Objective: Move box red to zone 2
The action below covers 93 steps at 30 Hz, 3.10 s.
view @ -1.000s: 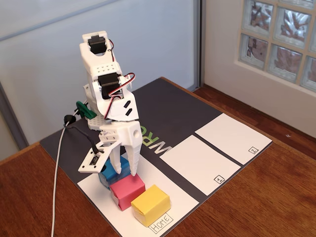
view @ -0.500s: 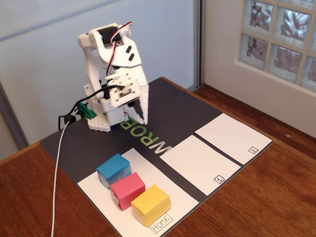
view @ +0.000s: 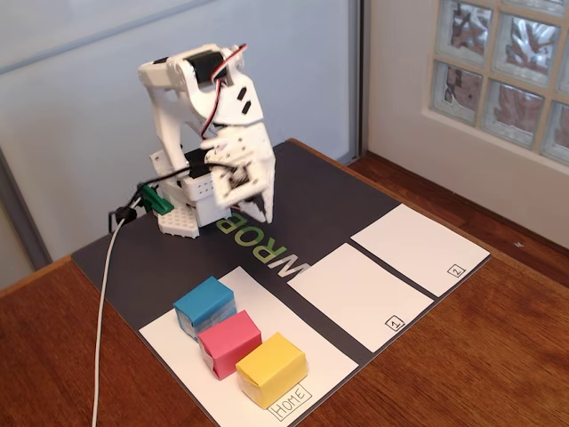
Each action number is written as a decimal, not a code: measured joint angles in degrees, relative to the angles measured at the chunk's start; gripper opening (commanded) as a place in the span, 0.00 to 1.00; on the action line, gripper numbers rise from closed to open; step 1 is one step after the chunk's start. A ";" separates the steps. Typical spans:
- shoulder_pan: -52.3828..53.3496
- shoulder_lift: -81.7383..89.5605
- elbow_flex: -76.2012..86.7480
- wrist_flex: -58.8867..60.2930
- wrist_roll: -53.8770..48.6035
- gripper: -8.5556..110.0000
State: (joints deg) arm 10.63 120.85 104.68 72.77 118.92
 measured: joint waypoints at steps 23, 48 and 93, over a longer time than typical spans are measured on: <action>13.18 -27.95 -10.46 -5.89 30.15 0.14; 16.70 -43.68 -22.15 -12.66 29.97 0.33; 14.59 -54.67 -22.24 -21.09 25.31 0.25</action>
State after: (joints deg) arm 25.22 66.18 82.44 51.68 144.23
